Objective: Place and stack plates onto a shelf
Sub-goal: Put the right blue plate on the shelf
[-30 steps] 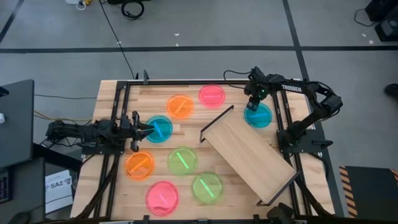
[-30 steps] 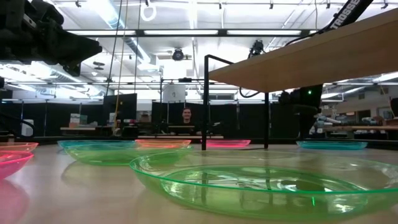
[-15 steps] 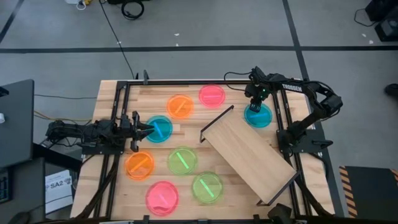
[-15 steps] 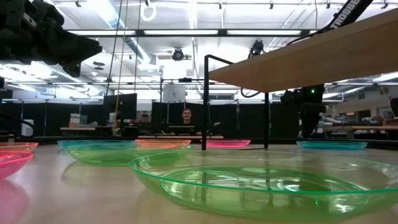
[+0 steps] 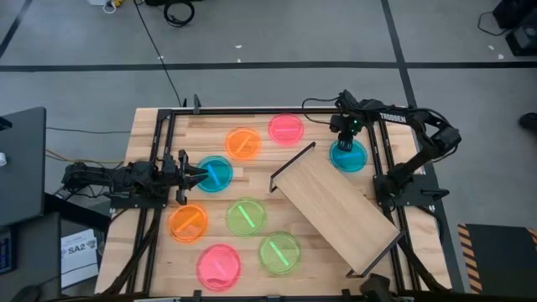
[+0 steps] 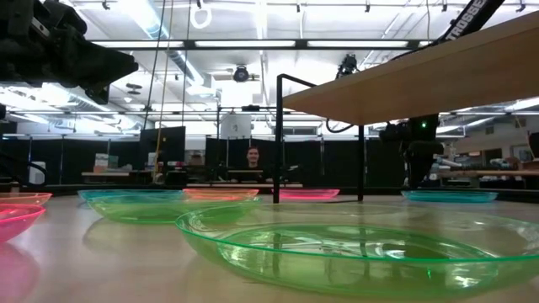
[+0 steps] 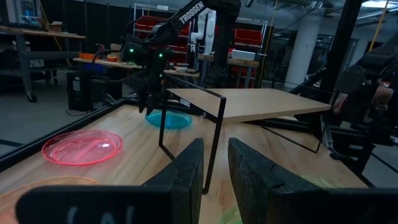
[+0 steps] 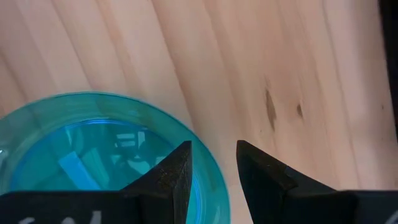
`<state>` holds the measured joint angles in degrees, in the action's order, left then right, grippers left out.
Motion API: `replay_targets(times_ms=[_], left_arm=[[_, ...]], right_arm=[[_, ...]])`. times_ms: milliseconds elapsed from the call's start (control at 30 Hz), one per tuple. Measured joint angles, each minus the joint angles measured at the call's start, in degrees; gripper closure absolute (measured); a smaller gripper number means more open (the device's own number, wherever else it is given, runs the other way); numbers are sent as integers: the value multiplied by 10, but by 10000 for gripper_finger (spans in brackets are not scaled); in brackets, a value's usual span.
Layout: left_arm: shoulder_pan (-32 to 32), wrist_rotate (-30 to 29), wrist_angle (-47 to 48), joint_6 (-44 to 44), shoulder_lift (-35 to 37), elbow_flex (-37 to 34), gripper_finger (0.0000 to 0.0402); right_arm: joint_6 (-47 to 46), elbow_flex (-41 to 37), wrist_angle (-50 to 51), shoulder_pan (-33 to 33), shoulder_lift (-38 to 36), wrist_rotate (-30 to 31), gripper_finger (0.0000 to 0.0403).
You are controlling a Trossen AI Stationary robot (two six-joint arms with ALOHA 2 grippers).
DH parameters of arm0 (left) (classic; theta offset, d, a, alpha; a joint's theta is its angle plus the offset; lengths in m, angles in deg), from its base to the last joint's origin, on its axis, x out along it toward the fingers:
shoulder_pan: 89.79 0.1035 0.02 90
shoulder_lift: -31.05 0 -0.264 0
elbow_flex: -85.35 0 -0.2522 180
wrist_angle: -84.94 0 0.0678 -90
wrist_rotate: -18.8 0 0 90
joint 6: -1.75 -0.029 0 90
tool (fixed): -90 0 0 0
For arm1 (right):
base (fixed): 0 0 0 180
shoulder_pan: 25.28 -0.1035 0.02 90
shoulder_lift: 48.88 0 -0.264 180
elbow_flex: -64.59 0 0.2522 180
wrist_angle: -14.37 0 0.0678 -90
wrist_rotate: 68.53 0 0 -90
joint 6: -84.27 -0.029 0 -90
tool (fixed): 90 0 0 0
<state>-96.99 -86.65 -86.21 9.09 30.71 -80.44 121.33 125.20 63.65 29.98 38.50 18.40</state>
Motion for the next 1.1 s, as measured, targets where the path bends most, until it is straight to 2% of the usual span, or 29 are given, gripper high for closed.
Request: replay_targets(times_ms=[1100], left_arm=[[0,0,0,0,0,0,322]], right_arm=[[63,0,-21,-6,36,2,271]])
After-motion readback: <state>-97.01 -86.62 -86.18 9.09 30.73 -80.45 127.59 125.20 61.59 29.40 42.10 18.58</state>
